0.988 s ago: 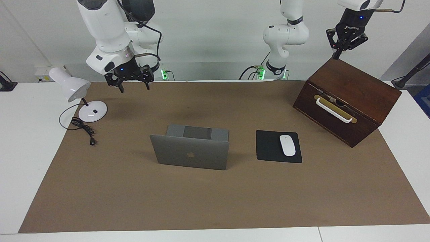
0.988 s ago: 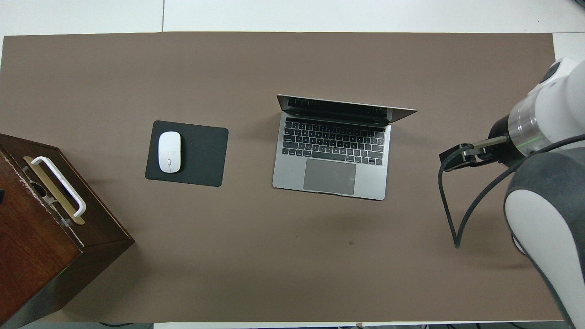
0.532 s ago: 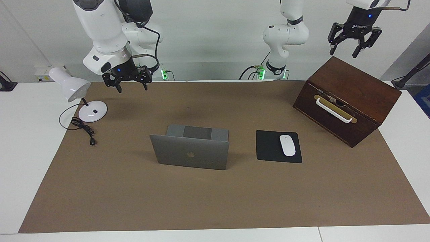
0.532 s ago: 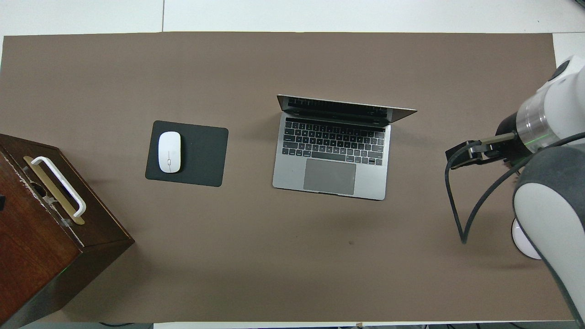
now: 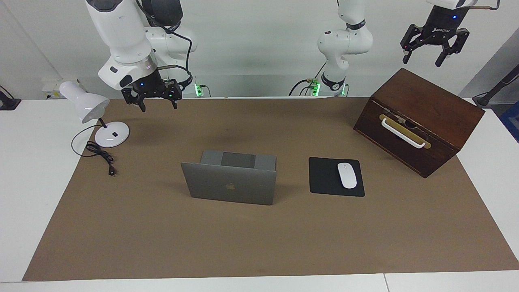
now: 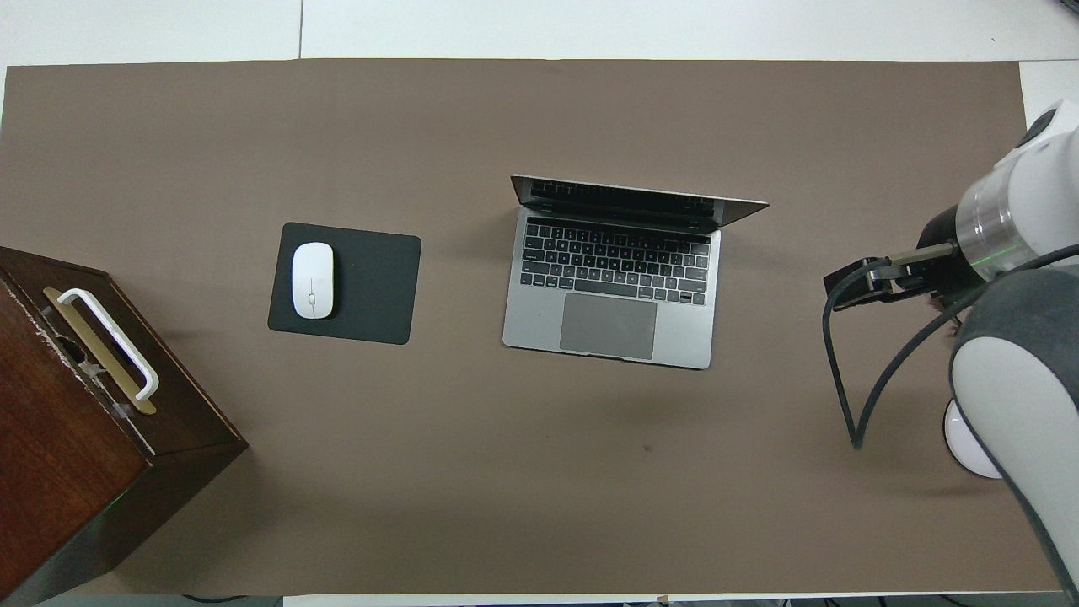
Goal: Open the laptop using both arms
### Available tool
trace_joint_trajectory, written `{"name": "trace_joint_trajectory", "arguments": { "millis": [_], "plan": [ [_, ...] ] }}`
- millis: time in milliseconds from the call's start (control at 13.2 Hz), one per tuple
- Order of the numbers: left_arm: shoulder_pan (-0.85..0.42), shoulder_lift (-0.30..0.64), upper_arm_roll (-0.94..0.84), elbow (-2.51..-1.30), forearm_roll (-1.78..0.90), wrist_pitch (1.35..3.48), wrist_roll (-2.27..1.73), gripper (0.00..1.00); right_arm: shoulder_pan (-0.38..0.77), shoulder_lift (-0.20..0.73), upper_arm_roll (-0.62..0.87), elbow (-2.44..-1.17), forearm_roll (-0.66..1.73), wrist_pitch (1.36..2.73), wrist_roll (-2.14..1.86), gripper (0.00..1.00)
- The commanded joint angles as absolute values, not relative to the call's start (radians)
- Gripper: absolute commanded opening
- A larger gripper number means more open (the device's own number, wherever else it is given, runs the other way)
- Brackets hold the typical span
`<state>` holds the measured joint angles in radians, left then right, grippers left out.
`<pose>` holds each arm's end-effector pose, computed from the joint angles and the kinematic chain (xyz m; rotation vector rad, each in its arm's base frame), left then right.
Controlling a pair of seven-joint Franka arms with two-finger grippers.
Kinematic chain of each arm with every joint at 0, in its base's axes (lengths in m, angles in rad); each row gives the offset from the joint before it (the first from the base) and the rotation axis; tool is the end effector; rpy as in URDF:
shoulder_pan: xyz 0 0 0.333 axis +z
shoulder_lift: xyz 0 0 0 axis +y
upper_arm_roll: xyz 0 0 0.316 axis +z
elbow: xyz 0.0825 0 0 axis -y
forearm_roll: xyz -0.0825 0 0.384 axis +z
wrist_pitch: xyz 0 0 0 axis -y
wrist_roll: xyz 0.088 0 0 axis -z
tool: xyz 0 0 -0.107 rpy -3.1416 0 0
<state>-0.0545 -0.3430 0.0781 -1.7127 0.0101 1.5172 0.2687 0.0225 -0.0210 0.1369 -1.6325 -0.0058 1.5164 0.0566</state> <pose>0.4341 0.0196 0.7224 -3.1044 0.3844 -0.2308 0.5335 0.0859 0.6025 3.1152 0.1599 -0.1464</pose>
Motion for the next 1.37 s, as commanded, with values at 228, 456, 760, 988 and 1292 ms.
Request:
{"name": "trace_joint_trajectory", "arguments": {
  "millis": [228,456,760,988,1292],
  "plan": [
    [-0.051,-0.351,0.055,-1.709,0.028,1.519,0.256,1.0,0.023,-0.006,0.106,-1.623,0.061,1.522,0.064,1.0],
    [-0.045,-0.354,0.055,-1.712,0.028,1.511,0.256,1.0,0.023,-0.009,0.106,-1.624,0.061,1.511,0.064,1.0],
    [-0.052,-0.354,0.055,-1.712,0.028,1.505,0.255,1.0,0.023,-0.014,0.107,-1.626,0.06,1.508,0.064,1.0],
    [-0.055,-0.354,0.048,-1.712,0.026,1.503,0.25,1.0,0.023,-0.012,0.109,-1.626,0.06,1.508,0.064,1.0],
    [-0.057,-0.353,0.038,-1.71,0.028,1.494,0.219,1.0,0.023,-0.014,0.107,-1.626,0.06,1.509,0.064,1.0]
  ]
}}
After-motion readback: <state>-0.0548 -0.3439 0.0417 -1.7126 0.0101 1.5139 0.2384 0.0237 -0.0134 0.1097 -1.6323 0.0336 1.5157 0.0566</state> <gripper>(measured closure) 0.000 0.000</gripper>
